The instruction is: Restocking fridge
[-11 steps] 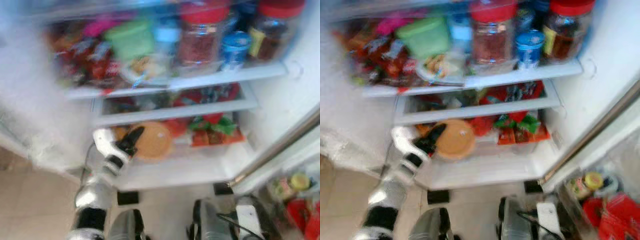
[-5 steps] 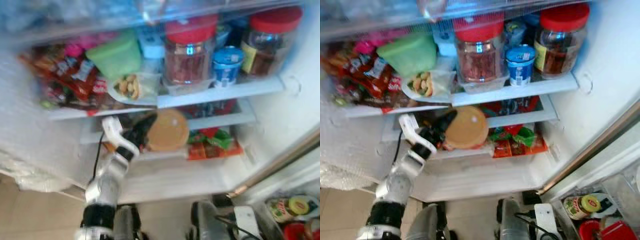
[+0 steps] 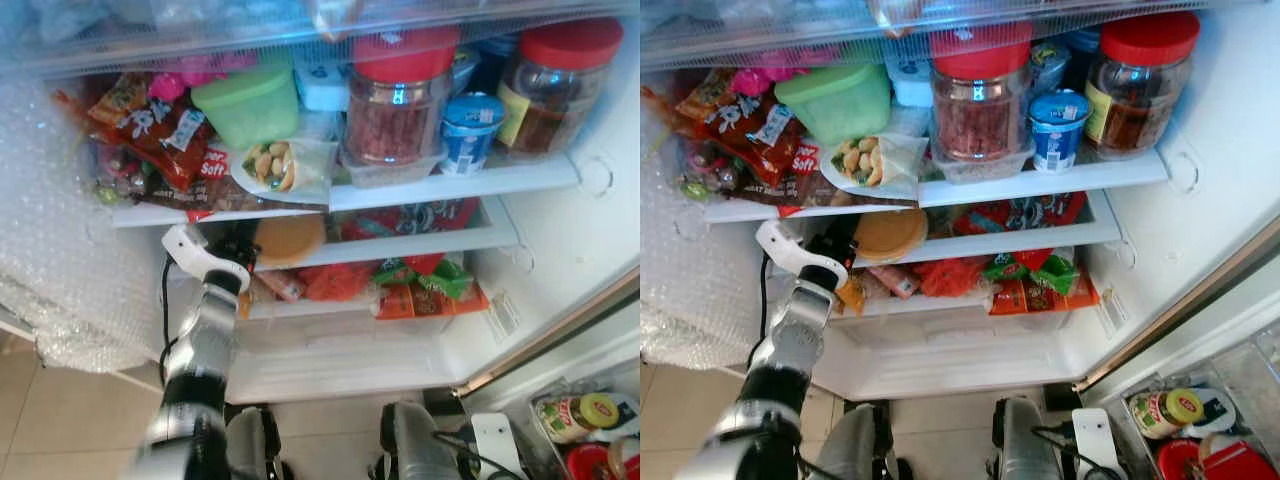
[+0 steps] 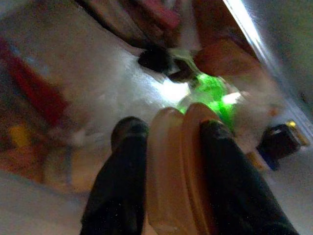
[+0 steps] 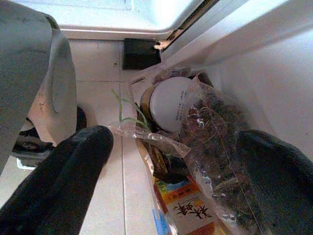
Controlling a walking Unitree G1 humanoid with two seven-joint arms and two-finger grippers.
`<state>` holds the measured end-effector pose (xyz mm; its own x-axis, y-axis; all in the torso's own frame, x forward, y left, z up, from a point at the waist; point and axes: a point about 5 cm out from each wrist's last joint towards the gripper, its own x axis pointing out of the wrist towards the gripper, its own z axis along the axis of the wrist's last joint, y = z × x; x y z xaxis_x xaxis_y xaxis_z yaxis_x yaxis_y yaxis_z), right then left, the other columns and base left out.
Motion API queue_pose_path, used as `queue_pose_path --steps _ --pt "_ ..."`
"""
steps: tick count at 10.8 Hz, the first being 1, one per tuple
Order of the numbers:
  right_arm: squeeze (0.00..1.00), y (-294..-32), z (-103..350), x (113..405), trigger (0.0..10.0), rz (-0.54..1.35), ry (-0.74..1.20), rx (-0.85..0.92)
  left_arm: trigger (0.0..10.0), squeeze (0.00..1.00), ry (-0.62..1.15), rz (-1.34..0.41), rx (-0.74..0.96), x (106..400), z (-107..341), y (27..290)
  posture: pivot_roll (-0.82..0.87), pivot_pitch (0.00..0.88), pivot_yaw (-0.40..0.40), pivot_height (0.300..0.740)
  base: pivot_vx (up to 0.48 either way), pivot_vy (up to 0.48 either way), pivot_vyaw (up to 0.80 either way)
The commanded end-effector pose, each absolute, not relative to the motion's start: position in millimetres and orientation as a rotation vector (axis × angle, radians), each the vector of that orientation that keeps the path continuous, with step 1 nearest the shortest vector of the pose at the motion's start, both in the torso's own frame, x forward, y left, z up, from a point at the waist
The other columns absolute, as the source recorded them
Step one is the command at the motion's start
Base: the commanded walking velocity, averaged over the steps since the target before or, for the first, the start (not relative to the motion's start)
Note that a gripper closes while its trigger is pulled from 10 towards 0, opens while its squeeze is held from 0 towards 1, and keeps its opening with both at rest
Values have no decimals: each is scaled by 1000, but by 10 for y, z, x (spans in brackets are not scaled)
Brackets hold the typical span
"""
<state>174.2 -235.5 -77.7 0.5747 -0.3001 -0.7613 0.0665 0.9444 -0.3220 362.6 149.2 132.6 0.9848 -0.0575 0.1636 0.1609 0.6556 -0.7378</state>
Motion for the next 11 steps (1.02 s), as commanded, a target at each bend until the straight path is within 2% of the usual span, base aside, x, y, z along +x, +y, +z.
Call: queue_pose_path --steps 1,5,8,9,11 --pt "0 -2357 -813 1666 10000 -226 961 -254 10000 0 -132 -65 -840 3657 1324 1580 -119 190 78 627 0 0 0" --pt "0 -2375 -808 1664 10000 -226 959 -255 10000 0 -122 37 -921 3901 1484 1491 -133 194 77 627 0 0 0" --pt "0 -2370 -814 1653 10000 -226 961 -253 10000 0 -84 49 -997 3954 1503 1415 -137 203 83 627 0 0 0" --pt "0 -2367 -816 1651 10000 -227 962 -251 10000 1000 -88 48 -990 3939 1478 1410 -135 206 84 627 0 0 0" --pt "0 -2362 -817 1650 10000 -225 962 -251 10000 1000 -88 35 -1005 3908 1411 1393 -130 207 83 627 0 0 0"
